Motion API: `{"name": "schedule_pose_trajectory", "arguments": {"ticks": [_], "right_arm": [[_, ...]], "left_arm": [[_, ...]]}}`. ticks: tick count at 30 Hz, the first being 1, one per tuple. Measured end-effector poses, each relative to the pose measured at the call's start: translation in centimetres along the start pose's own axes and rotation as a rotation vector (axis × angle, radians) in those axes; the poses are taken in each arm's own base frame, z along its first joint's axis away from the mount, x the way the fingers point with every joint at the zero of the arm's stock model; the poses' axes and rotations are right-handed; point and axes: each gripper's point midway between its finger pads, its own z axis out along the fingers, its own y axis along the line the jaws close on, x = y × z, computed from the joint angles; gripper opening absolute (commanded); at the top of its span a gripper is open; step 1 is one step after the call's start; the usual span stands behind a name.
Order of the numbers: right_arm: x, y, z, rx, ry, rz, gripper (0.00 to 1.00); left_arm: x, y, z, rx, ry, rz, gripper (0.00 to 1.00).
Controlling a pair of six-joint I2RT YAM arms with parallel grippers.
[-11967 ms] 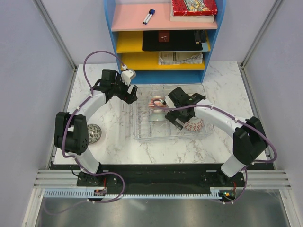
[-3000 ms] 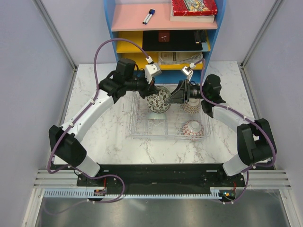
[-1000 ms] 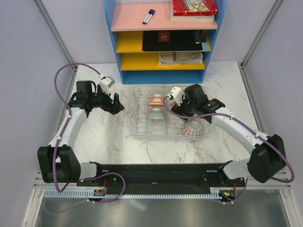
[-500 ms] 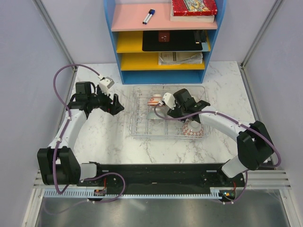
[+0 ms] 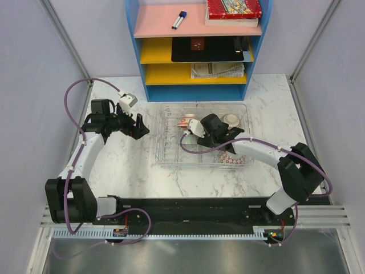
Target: Load the bowls into the dish rack
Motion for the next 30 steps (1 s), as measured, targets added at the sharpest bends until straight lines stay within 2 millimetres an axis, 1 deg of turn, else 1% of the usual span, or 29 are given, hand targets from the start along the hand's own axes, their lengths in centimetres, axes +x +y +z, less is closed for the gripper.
{"name": "schedule_pose_trajectory", "arguments": {"ticks": [13,14,15,16,18,19,20,24,25,27,28,30], "right_arm": [[-0.6,1.2,0.5,0.045,0.029,-0.138,0.0],[-0.7,1.2,0.6,0.052,0.031,-0.144,0.02],[-0.8,1.3,0.7,0.058,0.034,-0.151,0.06],[-0.9,1.3,0.8,0.063,0.036,-0.158,0.13],[-0.9,1.4,0.9,0.068,0.043,-0.174,0.21],[-0.9,1.4,0.8,0.069,0.044,-0.178,0.37],[-0.9,1.5,0.8,0.069,0.043,-0.18,0.42],[-1.0,1.6,0.8,0.065,0.041,-0.184,0.55],[-1.0,1.6,0.8,0.064,0.041,-0.185,0.66],[-1.0,1.6,0.8,0.063,0.04,-0.185,0.74],[-1.0,1.7,0.8,0.062,0.04,-0.186,0.81],[-1.1,1.7,0.8,0.059,0.038,-0.185,0.87]], "left_arm": [[-0.3,0.3,0.0,-0.008,-0.013,0.008,1.0],[-0.3,0.3,0.0,-0.008,-0.013,0.008,1.0],[-0.3,0.3,0.0,-0.008,-0.013,0.008,1.0],[-0.3,0.3,0.0,-0.008,-0.013,0.008,1.0],[-0.3,0.3,0.0,-0.008,-0.013,0.008,1.0],[-0.3,0.3,0.0,-0.009,-0.014,0.009,1.0],[-0.3,0.3,0.0,-0.009,-0.015,0.009,1.0],[-0.2,0.3,0.0,-0.01,-0.013,0.007,1.0],[-0.2,0.3,0.0,-0.009,-0.012,0.006,1.0],[-0.1,0.3,0.0,-0.009,-0.011,0.005,1.0],[-0.1,0.3,0.0,-0.009,-0.01,0.005,1.0],[0.0,0.3,0.0,-0.009,-0.01,0.004,1.0]]}}
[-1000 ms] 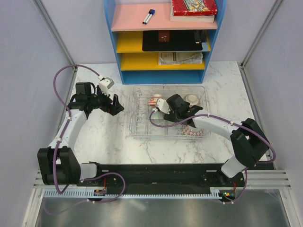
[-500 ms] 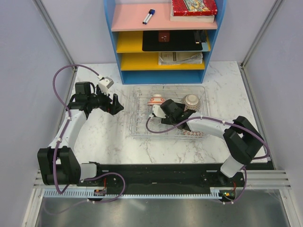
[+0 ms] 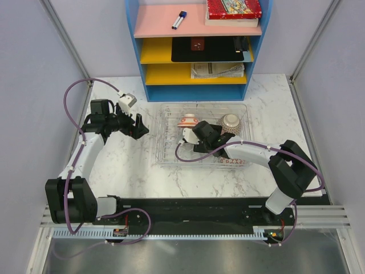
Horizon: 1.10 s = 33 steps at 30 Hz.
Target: Load the bowls into the dish rack
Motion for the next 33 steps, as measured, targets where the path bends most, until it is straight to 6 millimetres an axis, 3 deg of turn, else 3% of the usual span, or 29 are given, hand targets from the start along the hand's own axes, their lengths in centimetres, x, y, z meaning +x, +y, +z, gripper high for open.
{"name": "schedule_pose_trajectory", "arguments": {"ticks": [6,13,24,29,33], "right_arm": [[0.1,1.7,0.0,-0.073,-0.011,-0.001,0.97],[0.2,1.6,-0.2,-0.08,-0.017,0.013,0.98],[-0.5,3.1,-3.9,-0.254,-0.093,-0.002,0.98],[-1.7,0.8,-6.6,-0.284,-0.179,0.104,0.98],[-1.6,-5.4,-9.8,-0.236,-0.321,0.334,0.97]], "left_arm": [[0.1,0.1,-0.1,-0.003,0.0,-0.003,1.0],[0.0,0.1,-0.1,-0.004,-0.001,-0.003,1.0],[-0.2,0.1,-0.3,-0.007,-0.008,0.003,1.0],[-0.5,0.0,-0.7,-0.014,-0.019,0.01,1.0],[-0.7,-0.1,-0.9,-0.013,-0.03,0.014,1.0]]}}
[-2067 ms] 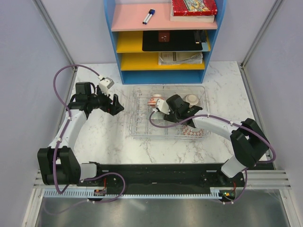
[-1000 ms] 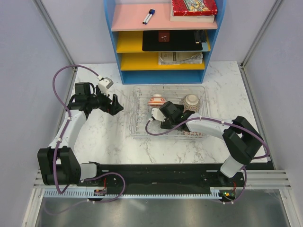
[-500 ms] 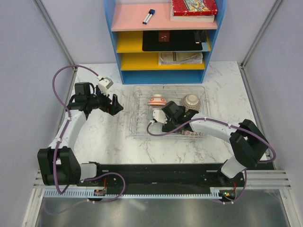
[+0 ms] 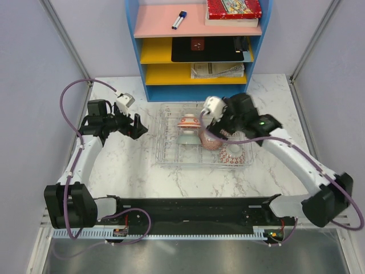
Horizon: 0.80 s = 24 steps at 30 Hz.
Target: Load the bowls into the dish rack
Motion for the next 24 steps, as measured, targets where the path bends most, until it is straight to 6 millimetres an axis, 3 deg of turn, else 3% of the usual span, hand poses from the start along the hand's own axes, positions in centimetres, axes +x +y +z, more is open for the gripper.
{"name": "schedule_pose_trajectory", "arguments": {"ticks": [3,5,7,10,13,18,21,24], "right_arm": [[-1.4,-5.8,-6.2,0.148,-0.167,0.151,0.97],[-2.1,-7.7,-10.0,0.228,-0.253,0.197,0.98],[-3.1,-8.4,-13.7,0.274,-0.348,0.215,0.97],[-3.1,-8.7,-16.5,0.296,-0.42,0.246,0.97],[-1.7,-9.6,-17.6,0.309,-0.44,0.312,0.97],[1.4,-10.3,-15.9,0.256,-0.407,0.446,0.98],[2.2,-9.6,-14.8,0.214,-0.382,0.491,0.97],[1.9,-9.2,-15.2,0.209,-0.397,0.491,0.98]], "left_arm": [[-0.4,-0.4,-0.3,0.01,-0.016,0.008,1.0],[-0.6,-0.7,-0.7,0.017,-0.03,0.015,1.0],[-0.9,-1.2,-1.1,0.031,-0.049,0.025,1.0],[-1.3,-1.9,-2.1,0.042,-0.083,0.045,1.0],[-2.0,-2.5,-3.3,0.045,-0.126,0.068,1.0],[-3.2,-2.8,-4.5,0.036,-0.184,0.109,1.0],[-3.2,-2.7,-4.5,0.036,-0.188,0.11,1.0],[-3.0,-2.6,-4.4,0.038,-0.187,0.106,1.0]]}}
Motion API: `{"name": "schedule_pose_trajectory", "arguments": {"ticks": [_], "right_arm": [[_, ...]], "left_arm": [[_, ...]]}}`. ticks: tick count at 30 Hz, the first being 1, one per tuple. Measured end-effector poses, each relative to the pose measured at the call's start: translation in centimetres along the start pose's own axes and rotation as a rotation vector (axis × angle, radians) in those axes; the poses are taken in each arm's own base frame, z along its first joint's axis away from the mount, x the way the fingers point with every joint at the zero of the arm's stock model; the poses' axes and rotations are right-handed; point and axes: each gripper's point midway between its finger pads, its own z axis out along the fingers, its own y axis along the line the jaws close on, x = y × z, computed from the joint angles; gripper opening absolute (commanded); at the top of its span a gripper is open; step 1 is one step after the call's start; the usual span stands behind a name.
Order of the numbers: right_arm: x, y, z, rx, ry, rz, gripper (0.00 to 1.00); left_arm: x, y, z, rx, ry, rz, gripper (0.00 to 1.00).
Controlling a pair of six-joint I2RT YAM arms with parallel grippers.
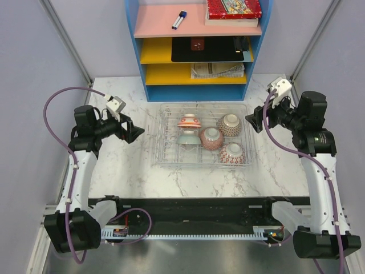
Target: Load the bowls into the dish rack
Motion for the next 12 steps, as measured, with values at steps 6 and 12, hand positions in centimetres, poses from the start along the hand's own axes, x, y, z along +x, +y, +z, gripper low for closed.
{"name": "schedule_pose_trajectory", "arguments": {"ticks": [6,12], "right_arm": [[-1.7,1.1,-1.9,0.004,-0.068,-0.036,0.97],[-1.9,1.1,-1.8,0.01,-0.08,-0.031,0.97]], "left_arm": [[-0.1,0.0,0.0,0.009,-0.007,0.001,1.0],[0.0,0.1,0.0,0.009,-0.009,0.001,1.0]]}}
